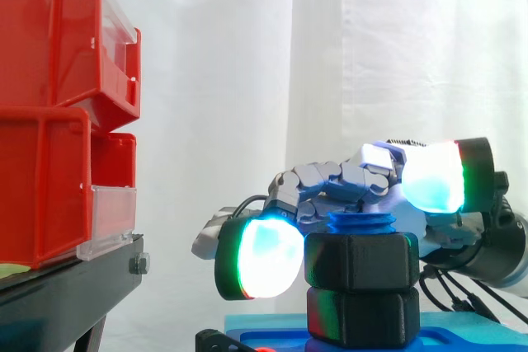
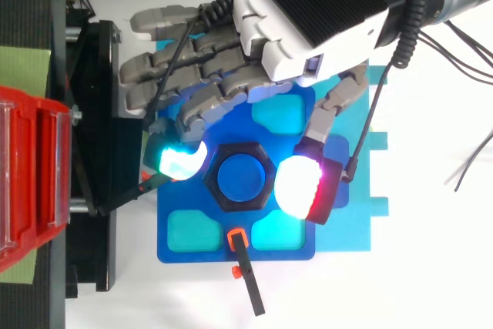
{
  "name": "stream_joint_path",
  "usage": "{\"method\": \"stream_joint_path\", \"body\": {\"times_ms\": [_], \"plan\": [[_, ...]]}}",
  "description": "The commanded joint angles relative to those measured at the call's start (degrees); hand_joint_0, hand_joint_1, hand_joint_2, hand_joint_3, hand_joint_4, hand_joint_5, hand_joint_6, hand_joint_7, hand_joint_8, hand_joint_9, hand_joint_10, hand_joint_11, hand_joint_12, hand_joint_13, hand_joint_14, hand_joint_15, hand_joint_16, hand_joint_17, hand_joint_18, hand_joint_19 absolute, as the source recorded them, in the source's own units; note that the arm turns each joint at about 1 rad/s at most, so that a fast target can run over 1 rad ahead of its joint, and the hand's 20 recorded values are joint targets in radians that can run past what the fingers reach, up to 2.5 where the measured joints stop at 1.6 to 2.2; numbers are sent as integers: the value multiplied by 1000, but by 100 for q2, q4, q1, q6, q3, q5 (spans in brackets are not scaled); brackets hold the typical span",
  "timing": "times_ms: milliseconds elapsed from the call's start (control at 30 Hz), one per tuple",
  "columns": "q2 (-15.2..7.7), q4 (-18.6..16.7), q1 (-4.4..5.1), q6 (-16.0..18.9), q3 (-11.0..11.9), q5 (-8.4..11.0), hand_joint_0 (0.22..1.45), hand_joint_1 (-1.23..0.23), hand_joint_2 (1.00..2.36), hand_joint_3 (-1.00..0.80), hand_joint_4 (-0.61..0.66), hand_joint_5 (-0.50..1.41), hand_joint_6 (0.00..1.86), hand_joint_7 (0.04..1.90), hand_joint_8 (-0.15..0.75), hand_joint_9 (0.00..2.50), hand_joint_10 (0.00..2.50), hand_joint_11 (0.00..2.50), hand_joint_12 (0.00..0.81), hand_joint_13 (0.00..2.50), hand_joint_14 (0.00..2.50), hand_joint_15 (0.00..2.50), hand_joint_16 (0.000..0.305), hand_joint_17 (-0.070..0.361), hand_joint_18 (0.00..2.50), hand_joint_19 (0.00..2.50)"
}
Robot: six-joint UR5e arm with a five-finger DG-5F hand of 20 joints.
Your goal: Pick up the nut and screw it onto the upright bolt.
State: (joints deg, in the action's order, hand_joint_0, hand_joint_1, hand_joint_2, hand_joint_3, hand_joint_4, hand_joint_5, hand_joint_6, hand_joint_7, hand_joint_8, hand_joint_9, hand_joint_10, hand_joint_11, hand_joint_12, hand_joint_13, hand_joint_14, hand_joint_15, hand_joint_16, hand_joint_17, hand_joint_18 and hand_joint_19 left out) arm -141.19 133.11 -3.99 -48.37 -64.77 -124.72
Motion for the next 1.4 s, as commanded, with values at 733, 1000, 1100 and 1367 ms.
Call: {"method": "stream_joint_path", "body": {"times_ms": [733,1000,1100,1367], "plan": [[39,172,21,-129,0,0,424,-215,1000,-500,219,-144,515,1333,281,410,0,0,354,293,0,0,55,124,20,0],[30,163,-6,-137,0,0,425,-216,1000,-500,219,-151,587,1241,286,428,0,0,353,305,0,0,55,124,39,0],[39,163,-23,-137,0,0,426,-217,1000,-500,227,-153,613,1191,289,438,0,0,353,306,0,0,55,124,46,0],[39,154,-41,-129,8,-9,429,-224,1000,-500,235,-153,657,1122,291,464,0,0,351,330,0,0,54,122,74,0]]}}
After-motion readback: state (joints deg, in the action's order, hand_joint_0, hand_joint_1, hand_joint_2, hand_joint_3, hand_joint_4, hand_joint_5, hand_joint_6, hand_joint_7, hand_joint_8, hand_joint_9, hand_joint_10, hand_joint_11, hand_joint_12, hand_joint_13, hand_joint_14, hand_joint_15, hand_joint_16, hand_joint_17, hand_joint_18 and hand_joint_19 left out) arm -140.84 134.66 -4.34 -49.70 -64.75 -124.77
